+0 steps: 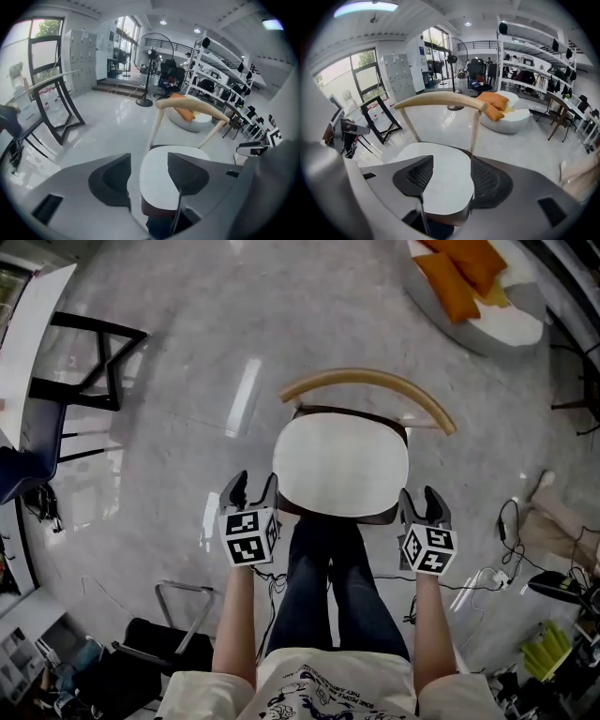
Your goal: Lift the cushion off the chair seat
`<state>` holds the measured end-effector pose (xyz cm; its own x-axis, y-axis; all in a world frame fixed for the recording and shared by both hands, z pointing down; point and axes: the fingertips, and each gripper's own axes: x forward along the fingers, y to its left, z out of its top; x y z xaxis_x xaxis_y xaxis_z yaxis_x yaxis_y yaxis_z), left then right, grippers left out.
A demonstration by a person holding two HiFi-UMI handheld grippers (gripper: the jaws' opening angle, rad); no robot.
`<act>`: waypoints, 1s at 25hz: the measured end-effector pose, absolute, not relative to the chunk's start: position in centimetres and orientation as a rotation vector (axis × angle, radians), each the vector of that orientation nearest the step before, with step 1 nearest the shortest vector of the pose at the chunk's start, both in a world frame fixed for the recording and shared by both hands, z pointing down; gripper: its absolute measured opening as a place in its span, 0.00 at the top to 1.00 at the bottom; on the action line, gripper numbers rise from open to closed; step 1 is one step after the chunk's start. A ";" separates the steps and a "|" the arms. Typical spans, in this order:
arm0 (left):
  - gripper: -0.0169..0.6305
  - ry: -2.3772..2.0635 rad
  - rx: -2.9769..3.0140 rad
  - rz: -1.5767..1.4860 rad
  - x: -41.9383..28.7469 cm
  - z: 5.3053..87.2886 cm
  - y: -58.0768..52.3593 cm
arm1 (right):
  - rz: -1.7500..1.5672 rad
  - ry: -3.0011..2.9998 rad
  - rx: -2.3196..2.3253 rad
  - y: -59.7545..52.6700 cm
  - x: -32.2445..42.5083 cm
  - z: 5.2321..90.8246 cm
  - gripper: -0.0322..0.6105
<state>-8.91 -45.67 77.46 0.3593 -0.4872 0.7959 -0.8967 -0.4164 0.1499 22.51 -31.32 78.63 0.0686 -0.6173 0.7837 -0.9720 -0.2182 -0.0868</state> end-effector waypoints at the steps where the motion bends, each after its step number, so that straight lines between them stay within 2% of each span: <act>1: 0.58 -1.181 2.028 0.929 -8.6 79.0 -45.7 | 1.012 -1.570 1.867 -31.4 22.8 80.1 0.54; 13: 0.56 -1.018 1.948 1.092 -5.4 96.2 -44.8 | 1.156 -1.507 1.748 -30.8 25.7 96.1 0.53; 25: 0.52 -0.915 1.868 1.148 -5.5 105.9 -44.2 | 1.295 -1.439 1.676 -28.6 27.1 106.2 0.48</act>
<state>-5.47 -44.22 105.92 0.3429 -0.1866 0.9206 -0.8559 -0.4658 0.2244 27.08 -28.59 106.24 -0.0497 -0.3979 0.9161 -0.9529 -0.2559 -0.1629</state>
